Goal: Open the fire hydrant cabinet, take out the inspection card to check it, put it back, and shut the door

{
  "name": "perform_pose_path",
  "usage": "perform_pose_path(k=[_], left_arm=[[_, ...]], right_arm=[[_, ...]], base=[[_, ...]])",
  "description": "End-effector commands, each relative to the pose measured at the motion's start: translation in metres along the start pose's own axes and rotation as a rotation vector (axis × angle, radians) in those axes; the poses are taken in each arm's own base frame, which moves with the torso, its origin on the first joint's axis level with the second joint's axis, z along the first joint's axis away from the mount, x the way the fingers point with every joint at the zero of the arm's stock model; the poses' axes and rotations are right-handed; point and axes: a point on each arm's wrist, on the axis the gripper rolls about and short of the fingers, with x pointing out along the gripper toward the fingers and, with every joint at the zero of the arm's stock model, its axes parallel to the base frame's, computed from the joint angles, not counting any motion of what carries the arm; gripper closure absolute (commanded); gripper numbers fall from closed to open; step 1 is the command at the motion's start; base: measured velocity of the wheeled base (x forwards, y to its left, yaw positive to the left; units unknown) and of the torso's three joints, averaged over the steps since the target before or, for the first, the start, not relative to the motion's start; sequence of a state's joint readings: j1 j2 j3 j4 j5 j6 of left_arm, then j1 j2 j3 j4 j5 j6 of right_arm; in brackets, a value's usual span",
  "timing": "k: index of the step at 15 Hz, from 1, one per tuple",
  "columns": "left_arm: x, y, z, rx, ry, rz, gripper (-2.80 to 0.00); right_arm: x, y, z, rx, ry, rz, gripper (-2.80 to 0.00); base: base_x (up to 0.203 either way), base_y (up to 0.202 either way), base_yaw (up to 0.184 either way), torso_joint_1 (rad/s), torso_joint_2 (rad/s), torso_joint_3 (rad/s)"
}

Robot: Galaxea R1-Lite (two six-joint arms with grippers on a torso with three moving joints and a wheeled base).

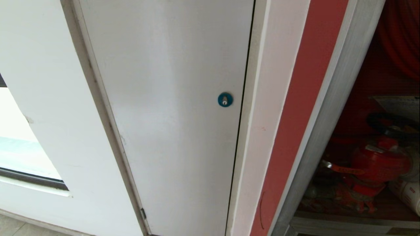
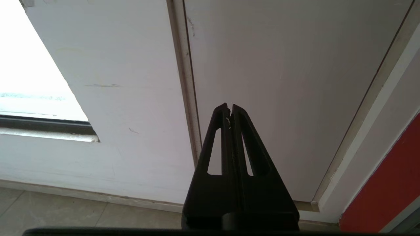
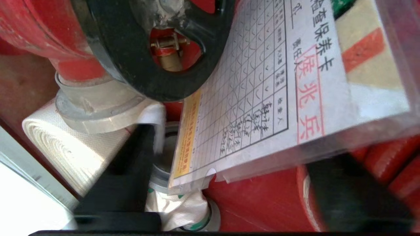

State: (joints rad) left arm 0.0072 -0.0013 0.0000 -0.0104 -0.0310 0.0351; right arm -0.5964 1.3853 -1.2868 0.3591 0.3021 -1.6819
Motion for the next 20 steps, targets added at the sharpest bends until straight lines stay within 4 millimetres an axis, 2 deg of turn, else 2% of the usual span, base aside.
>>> perform_pose_path(k=[1,7,12,17,20], left_arm=[[0.001,0.0,-0.002,0.0,0.007,0.0,0.0],[0.001,0.0,-0.002,0.0,0.007,0.0,0.0],[0.001,0.0,-0.002,0.0,0.007,0.0,0.0],[0.001,0.0,-0.002,0.0,0.007,0.0,0.0],[0.001,0.0,-0.002,0.0,0.007,0.0,0.0]], right_arm=[[0.0,0.0,0.0,-0.007,-0.003,0.001,0.0],[-0.002,0.002,0.001,-0.005,-0.002,0.003,0.0],[-0.02,0.002,0.006,-0.018,0.004,-0.036,0.0],[-0.056,0.023,0.019,-0.058,0.037,-0.096,0.0],[-0.068,0.04,0.022,-0.127,0.17,-0.144,0.0]], base=[[0.0,0.0,0.0,0.0,0.0,0.0],[0.0,0.0,0.0,0.0,0.0,0.0],[0.0,0.0,0.0,0.0,0.0,0.0],[0.0,0.0,0.0,0.0,0.0,0.0],[0.0,0.0,0.0,0.0,0.0,0.0]])
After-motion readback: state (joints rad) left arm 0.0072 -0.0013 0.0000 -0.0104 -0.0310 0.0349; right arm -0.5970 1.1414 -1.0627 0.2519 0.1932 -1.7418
